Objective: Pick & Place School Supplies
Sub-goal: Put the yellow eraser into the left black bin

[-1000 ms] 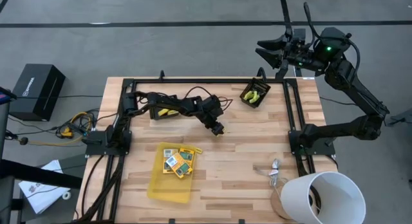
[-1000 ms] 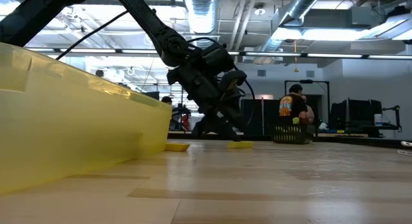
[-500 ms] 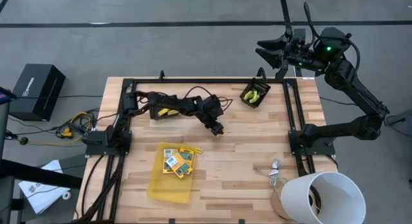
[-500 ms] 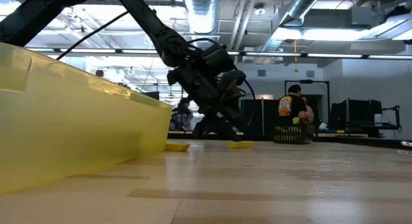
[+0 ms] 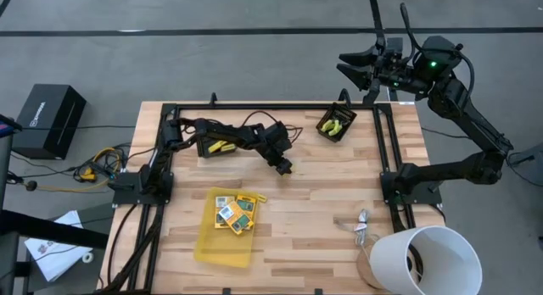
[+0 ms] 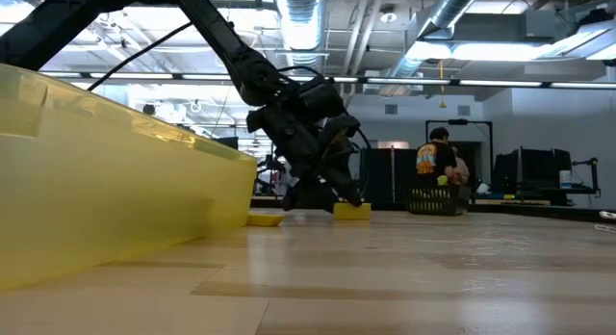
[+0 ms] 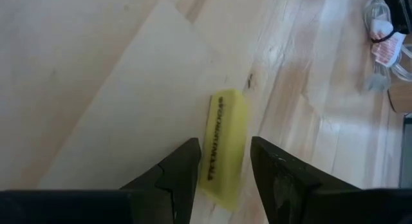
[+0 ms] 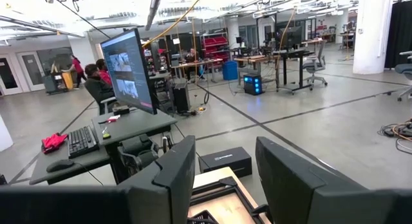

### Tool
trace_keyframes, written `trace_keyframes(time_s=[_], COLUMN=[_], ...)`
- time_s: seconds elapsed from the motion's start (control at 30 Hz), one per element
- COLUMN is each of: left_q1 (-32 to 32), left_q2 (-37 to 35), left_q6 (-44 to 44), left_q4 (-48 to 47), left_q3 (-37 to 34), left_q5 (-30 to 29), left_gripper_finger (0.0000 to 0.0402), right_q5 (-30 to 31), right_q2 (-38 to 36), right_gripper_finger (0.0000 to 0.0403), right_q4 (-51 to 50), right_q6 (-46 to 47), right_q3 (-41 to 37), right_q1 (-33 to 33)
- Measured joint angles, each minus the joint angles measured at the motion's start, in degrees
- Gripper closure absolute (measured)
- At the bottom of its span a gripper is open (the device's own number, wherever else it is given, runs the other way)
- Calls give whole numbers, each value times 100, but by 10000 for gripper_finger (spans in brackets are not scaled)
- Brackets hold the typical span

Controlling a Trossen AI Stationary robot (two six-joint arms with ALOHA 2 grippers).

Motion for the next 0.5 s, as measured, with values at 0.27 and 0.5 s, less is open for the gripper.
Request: trace_keyframes(time_s=[0.27,0.5], left_q1=[-3,-14], left_q2=[-2,2], left_q6=[-17,240], left_q4=[-2,-35], left_q3=[0,-4], left_q5=[-14,-133], left_gripper_finger=[264,356], right_q5=[-1,-1], right_q2=[0,0], right_gripper_finger=[249,249], right_q4=[2,2], right_q6=[-3,-13], right_q3=[0,0], right_q1=[1,1])
